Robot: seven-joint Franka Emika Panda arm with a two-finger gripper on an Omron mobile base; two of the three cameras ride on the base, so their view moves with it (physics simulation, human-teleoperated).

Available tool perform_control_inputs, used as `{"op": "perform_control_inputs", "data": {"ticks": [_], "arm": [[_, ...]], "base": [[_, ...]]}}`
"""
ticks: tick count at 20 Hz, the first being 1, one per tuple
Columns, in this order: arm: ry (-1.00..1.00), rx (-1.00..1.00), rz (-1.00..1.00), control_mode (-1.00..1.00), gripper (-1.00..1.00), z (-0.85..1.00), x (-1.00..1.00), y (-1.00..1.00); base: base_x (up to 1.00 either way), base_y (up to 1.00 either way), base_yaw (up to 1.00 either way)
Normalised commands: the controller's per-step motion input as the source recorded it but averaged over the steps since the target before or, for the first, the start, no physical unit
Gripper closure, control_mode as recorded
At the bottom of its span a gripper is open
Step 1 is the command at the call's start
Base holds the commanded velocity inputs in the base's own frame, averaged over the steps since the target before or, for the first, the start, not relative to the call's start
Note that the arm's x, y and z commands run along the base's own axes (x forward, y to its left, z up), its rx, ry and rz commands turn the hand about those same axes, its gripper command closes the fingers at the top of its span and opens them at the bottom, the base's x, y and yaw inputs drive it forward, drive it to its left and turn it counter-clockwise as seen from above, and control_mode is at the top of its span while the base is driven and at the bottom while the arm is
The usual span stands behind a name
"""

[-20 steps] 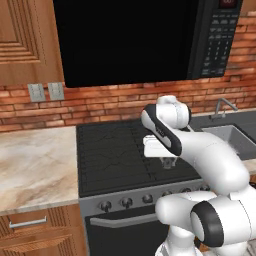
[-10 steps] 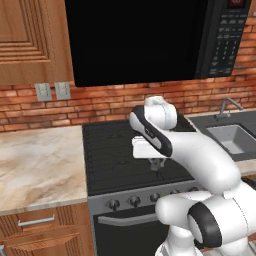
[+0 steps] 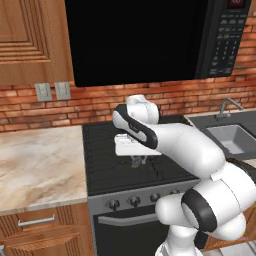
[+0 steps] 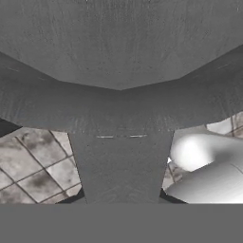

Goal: Place the pan on the rear left burner on the stove. Then place the tomato and the onion in the pan and turn on the rear left burner.

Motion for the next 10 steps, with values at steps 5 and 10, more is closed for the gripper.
{"op": "perform_control_inputs", "data": {"ticks": [5,10], "arm": [[0.0,0.0,0.0,-1.0,1.0,0.0,0.31,0.51],[0.0,0.0,0.0,-1.0,1.0,0.0,0.29,0.34]], "base": [[0.0,0.0,0.0],[0.0,0.0,0.0]]}}
